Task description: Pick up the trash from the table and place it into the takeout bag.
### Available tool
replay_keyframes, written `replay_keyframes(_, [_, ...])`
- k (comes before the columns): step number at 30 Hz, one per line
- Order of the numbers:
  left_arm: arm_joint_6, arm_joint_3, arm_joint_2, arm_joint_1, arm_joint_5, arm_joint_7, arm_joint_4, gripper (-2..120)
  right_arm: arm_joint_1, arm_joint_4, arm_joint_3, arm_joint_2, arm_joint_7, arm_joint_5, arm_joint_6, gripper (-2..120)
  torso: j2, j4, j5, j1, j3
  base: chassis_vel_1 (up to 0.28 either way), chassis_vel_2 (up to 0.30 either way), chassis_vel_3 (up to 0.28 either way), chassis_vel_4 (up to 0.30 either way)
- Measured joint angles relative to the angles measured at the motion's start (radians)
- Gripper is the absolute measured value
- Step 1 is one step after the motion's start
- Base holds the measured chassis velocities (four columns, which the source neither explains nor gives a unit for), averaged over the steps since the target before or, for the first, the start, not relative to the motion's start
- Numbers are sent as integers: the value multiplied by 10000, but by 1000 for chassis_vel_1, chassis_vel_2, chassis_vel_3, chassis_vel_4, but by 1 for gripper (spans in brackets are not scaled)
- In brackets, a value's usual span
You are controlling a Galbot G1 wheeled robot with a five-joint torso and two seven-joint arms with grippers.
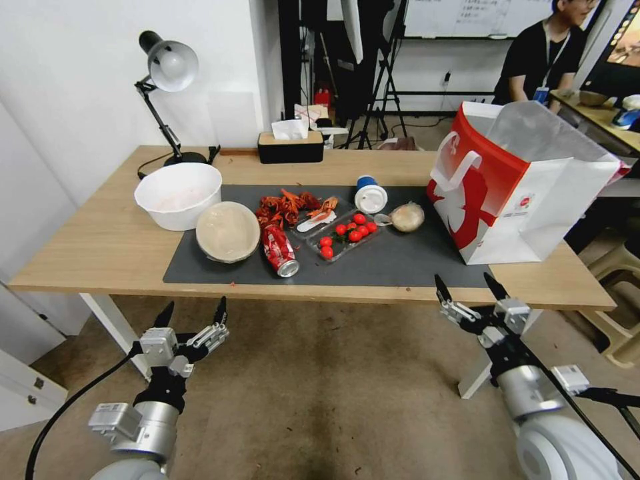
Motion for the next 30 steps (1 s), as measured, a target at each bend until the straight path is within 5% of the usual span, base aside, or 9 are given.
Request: replay_keyframes(30, [51,191,-48,-157,162,154,124,100,3318,-710,-1534,-430,1097,124,-2573,100,0,-1,0,1,1,0,0,0,0])
